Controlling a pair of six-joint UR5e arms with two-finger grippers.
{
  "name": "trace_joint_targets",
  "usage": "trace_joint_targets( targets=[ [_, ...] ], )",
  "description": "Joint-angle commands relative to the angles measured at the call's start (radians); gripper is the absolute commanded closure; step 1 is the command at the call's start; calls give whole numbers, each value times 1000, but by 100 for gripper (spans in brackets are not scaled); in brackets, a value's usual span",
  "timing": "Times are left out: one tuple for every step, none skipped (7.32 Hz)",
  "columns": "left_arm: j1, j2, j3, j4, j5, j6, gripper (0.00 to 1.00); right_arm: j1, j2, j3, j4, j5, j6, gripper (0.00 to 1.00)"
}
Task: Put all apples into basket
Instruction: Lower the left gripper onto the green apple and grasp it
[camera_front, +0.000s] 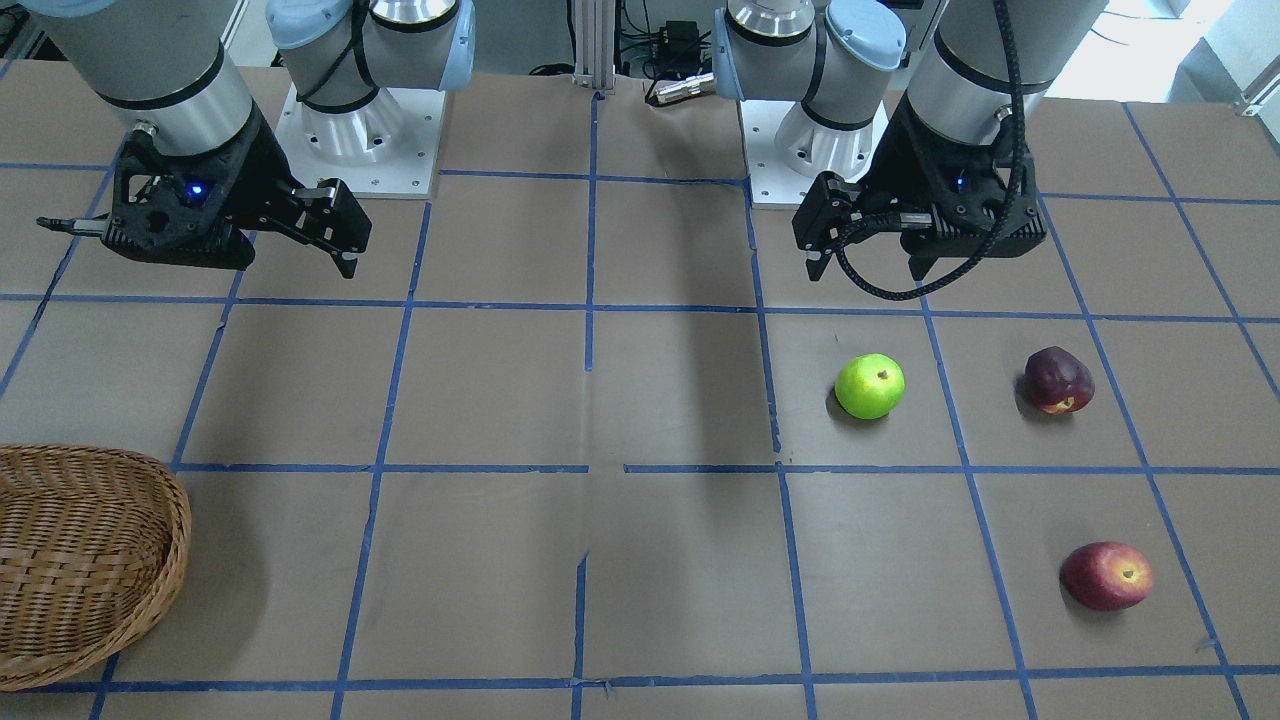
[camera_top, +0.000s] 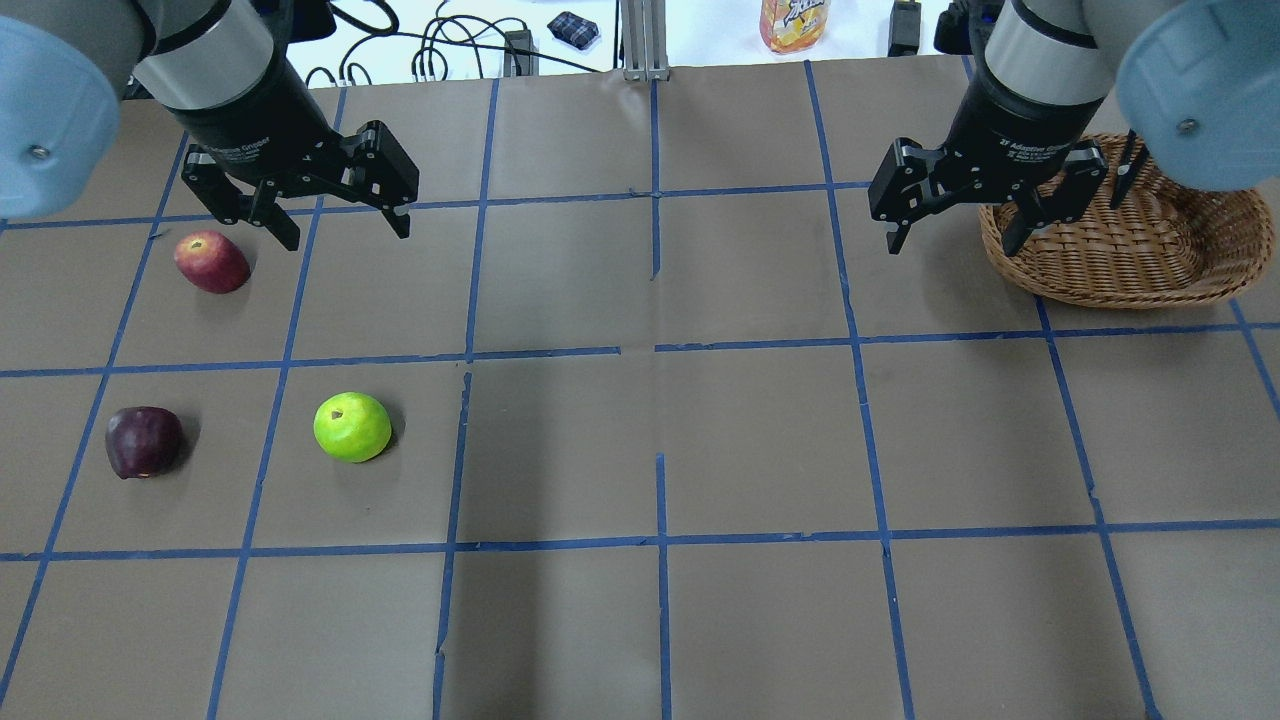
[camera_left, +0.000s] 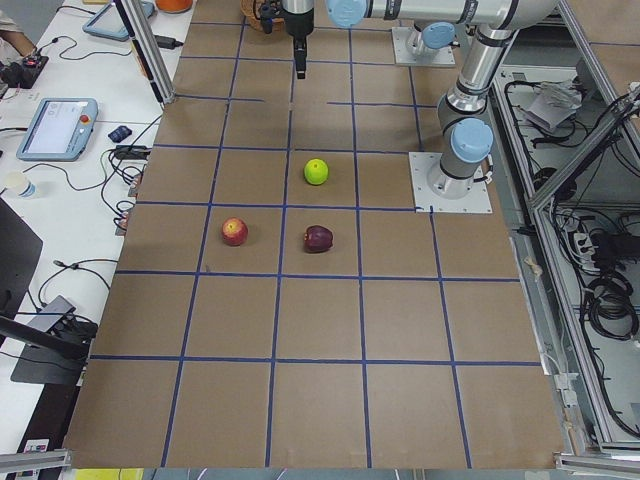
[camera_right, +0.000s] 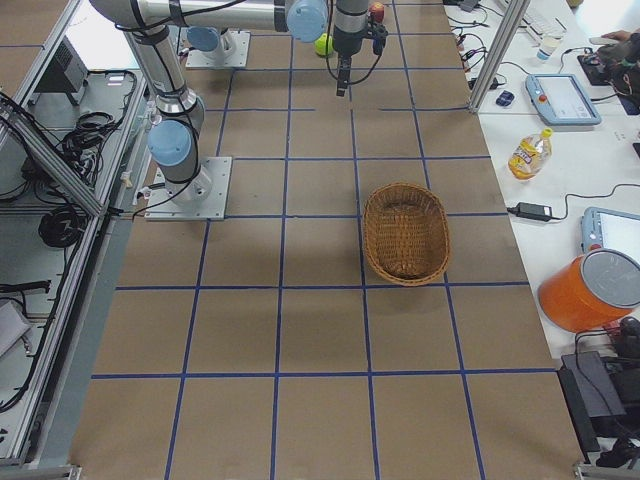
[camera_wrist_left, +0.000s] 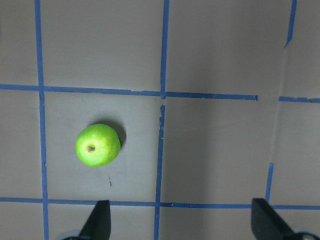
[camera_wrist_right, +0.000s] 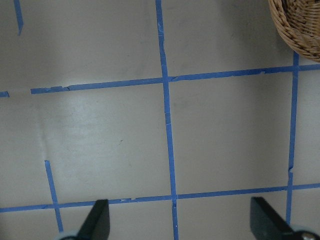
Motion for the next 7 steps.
trace_joint_targets(
  targets=[
    [2, 5, -3, 7, 1, 1, 0, -1, -2, 13, -3, -2, 2, 0],
    [5, 7, -6, 1, 1, 13, 0, -1, -2, 13, -2, -3, 2, 0],
    [20, 2, -47, 7, 1, 112, 0, -1, -2, 13, -3, -3, 2, 0],
    [52, 1, -133, 70, 1, 172, 0, -2, -2, 13, -3, -2, 2, 0],
    [116, -4, -238, 212, 3, 202, 0, -1, -2, 13, -3, -3, 0, 0],
    [171, -7, -343, 306, 3, 280, 0, -2, -2, 13, -3, -3, 0, 0],
    [202, -9, -420, 374, 4, 327, 0, -1, -2, 13, -3, -3, 0, 0]
  ],
)
